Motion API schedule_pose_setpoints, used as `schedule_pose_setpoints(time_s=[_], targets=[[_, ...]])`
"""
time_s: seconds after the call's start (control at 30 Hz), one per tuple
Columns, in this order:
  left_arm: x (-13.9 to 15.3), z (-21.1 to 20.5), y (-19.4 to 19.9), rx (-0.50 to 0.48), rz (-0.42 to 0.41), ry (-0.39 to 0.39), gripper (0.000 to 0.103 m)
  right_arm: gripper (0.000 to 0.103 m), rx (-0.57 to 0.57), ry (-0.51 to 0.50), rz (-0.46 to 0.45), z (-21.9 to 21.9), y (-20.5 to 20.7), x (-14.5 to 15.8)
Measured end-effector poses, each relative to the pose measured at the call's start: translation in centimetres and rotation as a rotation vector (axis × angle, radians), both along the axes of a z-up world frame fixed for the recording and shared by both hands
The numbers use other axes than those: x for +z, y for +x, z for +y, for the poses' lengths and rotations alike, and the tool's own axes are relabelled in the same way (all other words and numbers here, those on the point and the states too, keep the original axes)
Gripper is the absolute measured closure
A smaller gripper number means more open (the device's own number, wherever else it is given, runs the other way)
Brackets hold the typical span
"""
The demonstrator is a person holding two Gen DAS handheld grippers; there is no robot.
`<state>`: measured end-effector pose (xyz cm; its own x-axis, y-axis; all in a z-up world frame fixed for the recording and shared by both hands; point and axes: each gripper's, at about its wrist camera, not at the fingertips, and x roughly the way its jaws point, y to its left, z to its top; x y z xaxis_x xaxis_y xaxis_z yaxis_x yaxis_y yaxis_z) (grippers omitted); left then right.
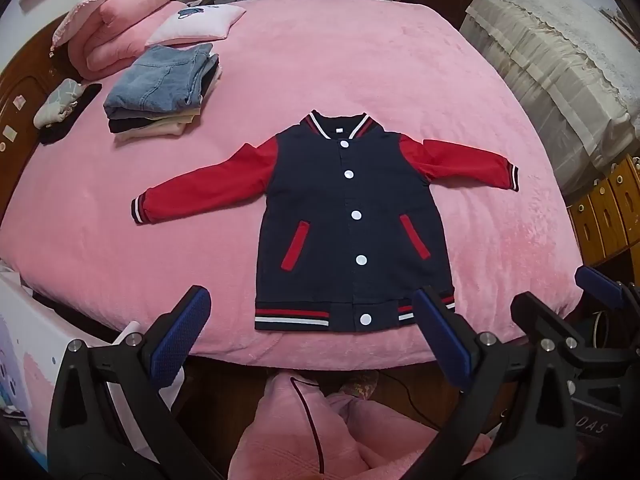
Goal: Fold large clothes
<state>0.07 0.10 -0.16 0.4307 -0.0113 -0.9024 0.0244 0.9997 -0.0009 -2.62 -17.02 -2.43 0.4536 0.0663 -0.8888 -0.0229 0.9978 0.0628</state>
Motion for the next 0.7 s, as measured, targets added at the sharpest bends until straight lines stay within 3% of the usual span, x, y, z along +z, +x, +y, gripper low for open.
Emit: schedule_pose_setpoints(time_s=[0.7], targets=[[0.45,0.37,-0.1,-0.005,-0.009,-0.002,0.003,0.0,0.0,-0.003,-0.002,-0.26,-0.07,0.05]])
